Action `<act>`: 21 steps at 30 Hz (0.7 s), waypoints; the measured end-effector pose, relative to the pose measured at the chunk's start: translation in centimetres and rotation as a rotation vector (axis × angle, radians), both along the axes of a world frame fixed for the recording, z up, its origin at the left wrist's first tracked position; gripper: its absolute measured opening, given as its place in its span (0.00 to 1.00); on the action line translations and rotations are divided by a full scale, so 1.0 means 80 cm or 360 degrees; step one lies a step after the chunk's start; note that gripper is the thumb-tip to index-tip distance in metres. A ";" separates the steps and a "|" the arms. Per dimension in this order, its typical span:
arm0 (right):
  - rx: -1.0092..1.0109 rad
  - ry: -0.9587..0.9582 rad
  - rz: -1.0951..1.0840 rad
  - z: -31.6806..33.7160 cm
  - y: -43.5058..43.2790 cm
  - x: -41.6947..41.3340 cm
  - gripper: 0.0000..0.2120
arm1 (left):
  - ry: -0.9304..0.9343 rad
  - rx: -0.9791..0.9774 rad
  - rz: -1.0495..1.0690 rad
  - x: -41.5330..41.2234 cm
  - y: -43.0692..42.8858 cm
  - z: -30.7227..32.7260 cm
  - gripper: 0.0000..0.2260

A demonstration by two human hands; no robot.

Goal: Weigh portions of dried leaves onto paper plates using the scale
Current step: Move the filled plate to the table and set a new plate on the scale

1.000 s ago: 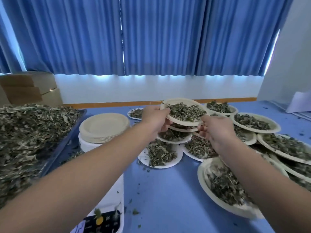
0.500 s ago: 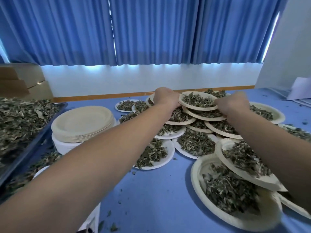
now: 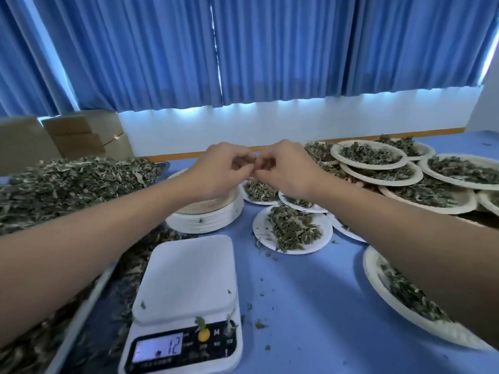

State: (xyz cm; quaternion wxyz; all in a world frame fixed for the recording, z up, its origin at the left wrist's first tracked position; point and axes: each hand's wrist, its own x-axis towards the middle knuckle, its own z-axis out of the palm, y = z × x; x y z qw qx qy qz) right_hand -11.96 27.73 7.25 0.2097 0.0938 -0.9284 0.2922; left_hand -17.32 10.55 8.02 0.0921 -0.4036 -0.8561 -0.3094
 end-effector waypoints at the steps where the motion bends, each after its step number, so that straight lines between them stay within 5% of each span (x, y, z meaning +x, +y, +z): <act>1: 0.0113 0.0013 0.0105 -0.003 -0.012 -0.004 0.03 | 0.0069 -0.0115 0.0010 -0.002 -0.025 0.000 0.07; 6: 0.0638 0.0044 0.0397 -0.023 -0.050 -0.026 0.06 | 0.0266 -0.0590 0.0083 -0.019 -0.107 -0.016 0.13; 21: 0.1256 0.0244 0.0589 -0.019 -0.069 -0.060 0.12 | 0.0317 -0.0370 -0.0049 -0.047 -0.158 -0.048 0.07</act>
